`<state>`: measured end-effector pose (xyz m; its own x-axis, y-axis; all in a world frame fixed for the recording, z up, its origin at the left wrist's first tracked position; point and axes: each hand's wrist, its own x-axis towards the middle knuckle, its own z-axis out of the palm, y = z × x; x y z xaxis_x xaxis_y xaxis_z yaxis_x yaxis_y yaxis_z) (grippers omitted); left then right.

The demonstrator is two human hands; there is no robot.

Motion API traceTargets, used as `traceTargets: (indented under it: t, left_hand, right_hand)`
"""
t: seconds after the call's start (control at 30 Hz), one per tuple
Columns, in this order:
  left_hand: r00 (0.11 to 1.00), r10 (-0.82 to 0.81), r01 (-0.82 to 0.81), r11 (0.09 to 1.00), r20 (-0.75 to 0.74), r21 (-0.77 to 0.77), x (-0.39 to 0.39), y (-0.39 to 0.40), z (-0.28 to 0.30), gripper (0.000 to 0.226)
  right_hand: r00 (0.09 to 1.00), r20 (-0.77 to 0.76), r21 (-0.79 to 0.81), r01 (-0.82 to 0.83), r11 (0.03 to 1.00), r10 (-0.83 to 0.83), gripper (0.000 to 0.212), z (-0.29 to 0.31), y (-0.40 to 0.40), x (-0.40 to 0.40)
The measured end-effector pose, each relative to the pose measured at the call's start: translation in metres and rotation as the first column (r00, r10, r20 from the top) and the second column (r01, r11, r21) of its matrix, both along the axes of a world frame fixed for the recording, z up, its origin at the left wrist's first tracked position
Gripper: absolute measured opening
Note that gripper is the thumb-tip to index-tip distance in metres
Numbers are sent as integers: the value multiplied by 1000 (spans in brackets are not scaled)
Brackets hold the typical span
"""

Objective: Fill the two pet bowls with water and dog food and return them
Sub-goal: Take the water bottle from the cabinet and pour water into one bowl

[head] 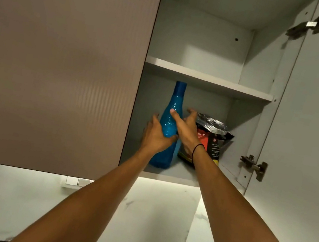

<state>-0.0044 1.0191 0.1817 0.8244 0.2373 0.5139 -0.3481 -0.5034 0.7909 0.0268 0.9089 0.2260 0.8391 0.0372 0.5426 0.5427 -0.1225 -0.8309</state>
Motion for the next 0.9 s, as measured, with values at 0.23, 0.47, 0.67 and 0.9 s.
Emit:
traceTargets:
  t: [0.23,0.47,0.67,0.9]
  left_hand:
    - [1000,-6,6,999,-18,44,-5,-11,-8,80]
    - [993,64,-86,965,97,248,-59,-26,-10,81]
    - [988,85,-118,952,128,281,-108,-31,-17,78]
    - [998,-17,4,976,56,219,-161,-20,-93,71]
  right_hand:
    - [993,92,-68,-68,995,75,58,-8,-1,-5]
    - [975,216,-33,-44,999,50,52,-12,-25,-49]
    - [959,275,-36,-61,997,69,49,-24,-30,-96]
    - [960,259,-76,-85,994,101,49,-101,-28,-152]
